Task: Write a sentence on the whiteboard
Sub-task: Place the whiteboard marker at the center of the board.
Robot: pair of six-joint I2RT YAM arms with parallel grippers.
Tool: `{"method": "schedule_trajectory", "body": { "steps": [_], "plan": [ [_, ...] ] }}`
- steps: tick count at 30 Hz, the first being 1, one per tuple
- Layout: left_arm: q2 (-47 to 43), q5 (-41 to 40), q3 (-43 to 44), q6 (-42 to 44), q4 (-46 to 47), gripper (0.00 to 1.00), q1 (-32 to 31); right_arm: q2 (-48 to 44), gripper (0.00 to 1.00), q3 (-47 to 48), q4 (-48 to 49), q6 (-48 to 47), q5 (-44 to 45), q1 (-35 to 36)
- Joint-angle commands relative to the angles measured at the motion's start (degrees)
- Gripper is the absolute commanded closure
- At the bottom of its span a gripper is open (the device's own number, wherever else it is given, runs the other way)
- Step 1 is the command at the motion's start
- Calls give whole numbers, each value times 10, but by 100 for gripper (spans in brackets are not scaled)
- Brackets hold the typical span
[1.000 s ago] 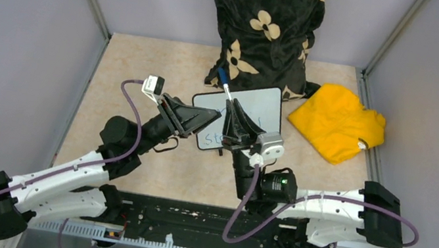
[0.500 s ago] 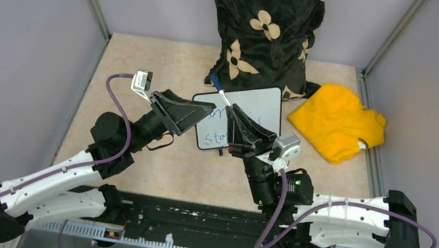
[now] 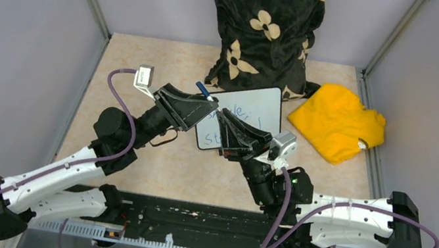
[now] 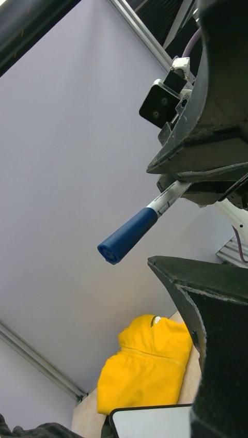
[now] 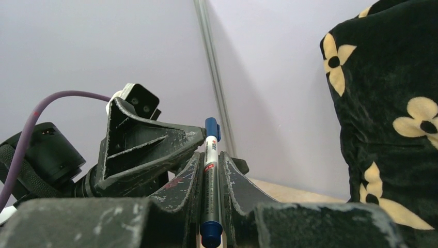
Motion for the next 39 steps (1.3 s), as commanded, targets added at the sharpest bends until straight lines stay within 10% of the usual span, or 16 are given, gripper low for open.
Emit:
{"method": "schedule_trajectory", "body": {
  "steps": [1, 39],
  "plan": [
    [2, 6, 22, 8, 25, 37, 1, -8, 100, 3, 7, 19, -16, -1],
    [29, 35, -66, -201, 206, 75, 14, -10, 100, -12, 19, 17, -14, -1]
  ]
}}
